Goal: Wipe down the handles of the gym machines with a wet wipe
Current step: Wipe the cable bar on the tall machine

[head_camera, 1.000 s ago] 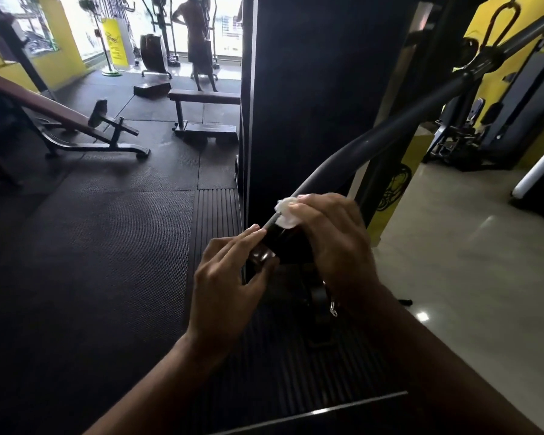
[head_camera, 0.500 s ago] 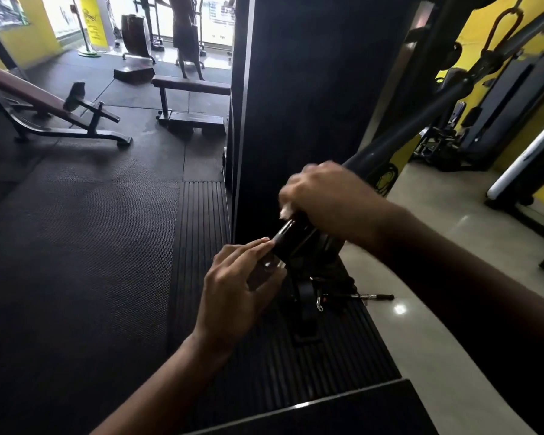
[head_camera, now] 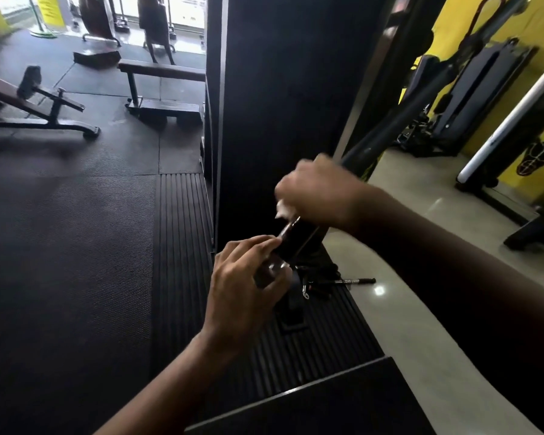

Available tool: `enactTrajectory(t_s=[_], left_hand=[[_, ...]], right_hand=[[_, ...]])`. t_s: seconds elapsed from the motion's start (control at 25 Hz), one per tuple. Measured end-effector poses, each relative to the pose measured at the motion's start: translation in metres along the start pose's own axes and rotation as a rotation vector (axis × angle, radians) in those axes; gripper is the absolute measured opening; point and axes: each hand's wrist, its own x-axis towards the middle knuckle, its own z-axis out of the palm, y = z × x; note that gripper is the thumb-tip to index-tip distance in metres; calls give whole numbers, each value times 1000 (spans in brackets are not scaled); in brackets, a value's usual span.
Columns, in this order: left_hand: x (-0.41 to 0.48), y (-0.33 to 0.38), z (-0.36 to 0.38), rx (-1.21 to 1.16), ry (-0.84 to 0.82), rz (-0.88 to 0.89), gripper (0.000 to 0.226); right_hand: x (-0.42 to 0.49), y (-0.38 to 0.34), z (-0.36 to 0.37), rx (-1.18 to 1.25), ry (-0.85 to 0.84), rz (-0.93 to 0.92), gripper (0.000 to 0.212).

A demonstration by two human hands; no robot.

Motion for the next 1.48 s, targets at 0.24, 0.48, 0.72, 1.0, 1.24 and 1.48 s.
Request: enactTrajectory(t_s=[0.24,0.48,0.72,1.0,1.24,1.48], left_hand=[[14,6,-3,-8,-45,-6,52],[23,0,3,39,-30,-17,45],[31,-7,8,74,-27,36,46],[43,-19,-4,52,-5,67,39],[49,-31,-10,58,-52,56,40],[50,-40,-12,48,-30,84,44]], right_hand=[[-48,-22,57,241,710,93,34],[-44,-71,107,1105,1113,609,26],[-23,-98,100,2328,854,907,24],[-13,-96,98,2464,874,752,24],[6,-97,91,2128,1044,954,25],[18,-89,119,1004,1358,617,28]])
